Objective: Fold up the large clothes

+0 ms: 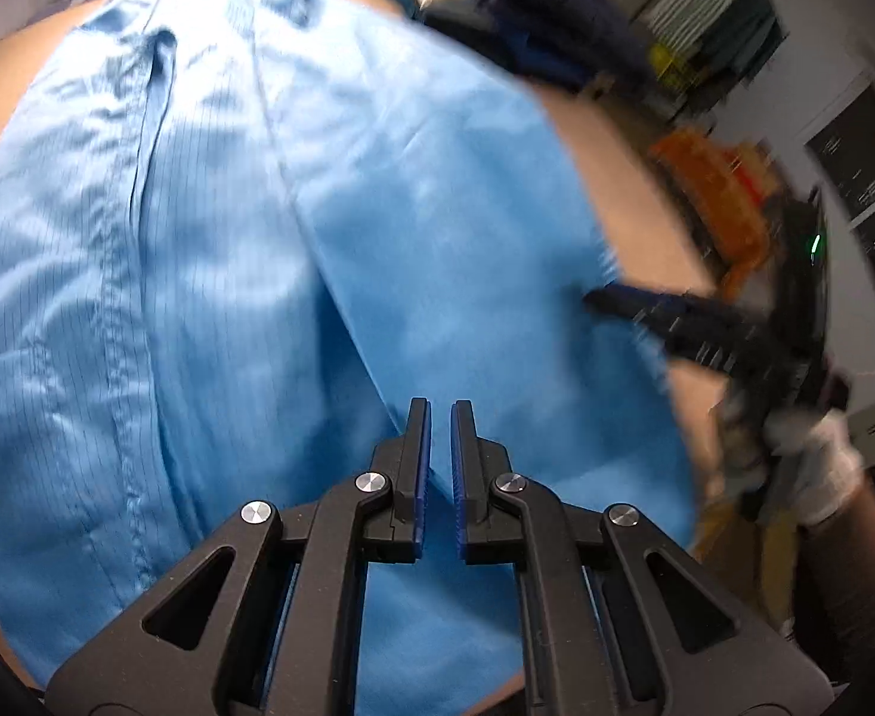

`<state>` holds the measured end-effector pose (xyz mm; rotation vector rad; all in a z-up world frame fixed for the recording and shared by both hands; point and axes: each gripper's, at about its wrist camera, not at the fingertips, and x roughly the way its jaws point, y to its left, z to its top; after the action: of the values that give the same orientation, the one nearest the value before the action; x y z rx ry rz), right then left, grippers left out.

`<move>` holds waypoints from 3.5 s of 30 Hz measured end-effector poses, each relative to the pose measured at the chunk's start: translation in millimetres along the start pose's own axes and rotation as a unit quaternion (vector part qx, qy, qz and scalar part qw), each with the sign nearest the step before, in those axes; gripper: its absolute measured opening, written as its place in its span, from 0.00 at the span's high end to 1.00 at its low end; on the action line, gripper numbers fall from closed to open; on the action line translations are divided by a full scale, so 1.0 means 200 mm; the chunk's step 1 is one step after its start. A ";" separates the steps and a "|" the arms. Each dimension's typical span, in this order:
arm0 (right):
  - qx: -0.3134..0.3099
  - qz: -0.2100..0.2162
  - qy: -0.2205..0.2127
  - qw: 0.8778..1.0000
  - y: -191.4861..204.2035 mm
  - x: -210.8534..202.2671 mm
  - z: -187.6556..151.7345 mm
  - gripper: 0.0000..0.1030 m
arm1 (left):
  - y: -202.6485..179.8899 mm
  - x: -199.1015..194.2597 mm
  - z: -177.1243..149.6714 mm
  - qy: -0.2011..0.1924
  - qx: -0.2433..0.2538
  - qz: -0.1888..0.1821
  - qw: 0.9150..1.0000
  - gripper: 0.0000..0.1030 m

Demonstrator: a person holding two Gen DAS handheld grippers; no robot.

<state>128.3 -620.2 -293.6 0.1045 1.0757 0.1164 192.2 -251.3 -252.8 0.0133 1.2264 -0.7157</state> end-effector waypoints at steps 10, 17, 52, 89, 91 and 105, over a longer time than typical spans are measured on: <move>0.048 0.038 -0.023 0.998 -0.16 -0.16 -0.13 0.57 | 0.00 -0.14 -0.09 -0.030 0.030 0.042 0.998 0.96; 0.104 0.141 -0.011 0.984 -0.22 -0.22 -0.30 0.62 | -0.17 -0.18 -0.27 -0.046 0.069 -0.017 0.996 0.96; 0.057 0.082 -0.006 0.995 -0.05 -0.25 -0.30 1.00 | -0.33 -0.01 -0.43 -0.030 0.074 -0.019 0.997 0.96; -0.290 -0.058 0.030 0.955 1.37 -0.07 -0.20 1.00 | 0.83 -1.12 -0.47 -0.255 -0.192 -0.010 0.948 0.96; -0.290 -0.056 0.042 0.954 1.40 0.00 -0.23 1.00 | 0.83 -1.11 -0.47 -0.252 -0.193 -0.009 0.948 0.96; -0.208 0.080 0.077 0.972 1.28 -0.09 -0.14 0.74 | 0.79 -1.04 -0.43 -0.238 -0.172 0.004 0.956 0.96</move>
<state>84.1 -368.4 -255.2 -0.1988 1.1760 0.4989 167.8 7.0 -161.6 -0.4207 0.8679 -0.4517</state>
